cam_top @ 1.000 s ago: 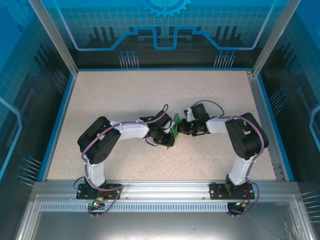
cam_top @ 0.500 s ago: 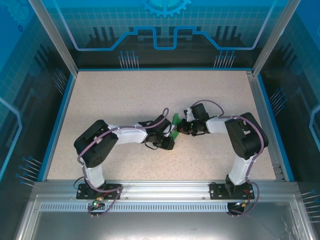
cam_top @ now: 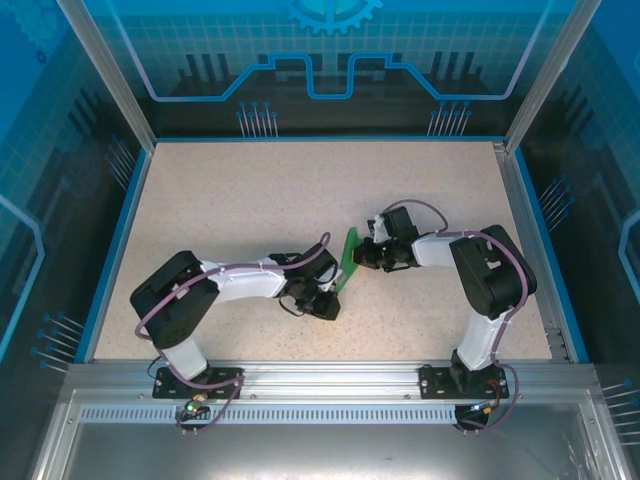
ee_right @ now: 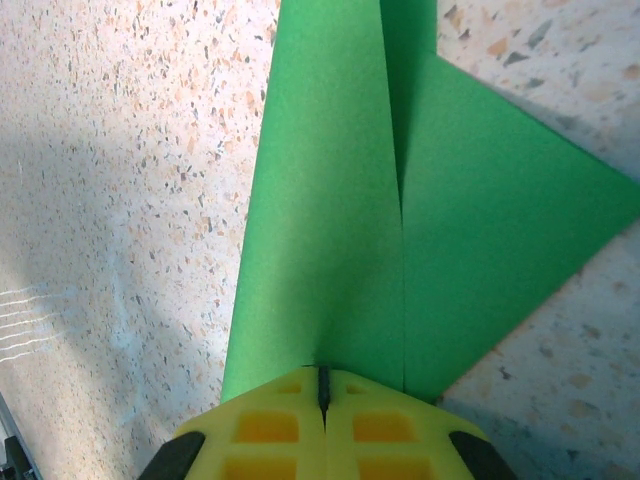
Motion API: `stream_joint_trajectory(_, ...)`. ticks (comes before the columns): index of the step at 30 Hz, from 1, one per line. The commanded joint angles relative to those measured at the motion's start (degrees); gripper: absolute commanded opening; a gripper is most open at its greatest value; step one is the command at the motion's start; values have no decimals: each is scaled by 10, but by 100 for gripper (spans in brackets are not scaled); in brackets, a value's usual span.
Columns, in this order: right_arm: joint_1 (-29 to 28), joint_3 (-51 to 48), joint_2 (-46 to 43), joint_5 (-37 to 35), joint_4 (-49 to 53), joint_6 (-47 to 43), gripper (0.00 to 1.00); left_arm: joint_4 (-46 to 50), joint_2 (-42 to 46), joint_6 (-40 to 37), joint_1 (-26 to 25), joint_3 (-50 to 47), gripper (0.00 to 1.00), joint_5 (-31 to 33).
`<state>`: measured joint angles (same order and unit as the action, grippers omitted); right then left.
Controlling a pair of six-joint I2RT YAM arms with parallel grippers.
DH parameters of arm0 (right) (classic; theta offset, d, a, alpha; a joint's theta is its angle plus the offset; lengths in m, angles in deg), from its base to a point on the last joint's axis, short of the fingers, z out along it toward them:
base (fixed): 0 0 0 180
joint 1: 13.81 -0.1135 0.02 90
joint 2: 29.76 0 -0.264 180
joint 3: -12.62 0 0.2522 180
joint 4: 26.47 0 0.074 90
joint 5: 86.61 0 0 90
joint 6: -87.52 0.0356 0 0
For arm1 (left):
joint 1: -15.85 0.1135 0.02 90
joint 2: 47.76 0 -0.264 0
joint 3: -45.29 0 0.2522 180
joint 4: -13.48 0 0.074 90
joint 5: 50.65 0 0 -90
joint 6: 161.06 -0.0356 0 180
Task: Fold a paper plane with a square sheet of paper (pick it up from the middle)
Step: Fold the wing for the fifth time at the center of the table.
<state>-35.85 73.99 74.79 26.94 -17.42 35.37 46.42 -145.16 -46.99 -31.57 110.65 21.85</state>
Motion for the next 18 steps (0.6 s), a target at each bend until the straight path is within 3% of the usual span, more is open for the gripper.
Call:
stream_joint_trajectory(1, 8, -36, 39, -94, 71, -13, 0, 12, 24, 13, 12, 27, 18, -9)
stream_joint_trajectory(10, 1, -48, 36, -80, 49, -6, 0, -72, -33, 28, 66, 70, 16, 48)
stream_joint_trajectory(18, -2, -45, 31, -73, 50, -5, 0, -101, -85, 26, 76, 82, 15, 28)
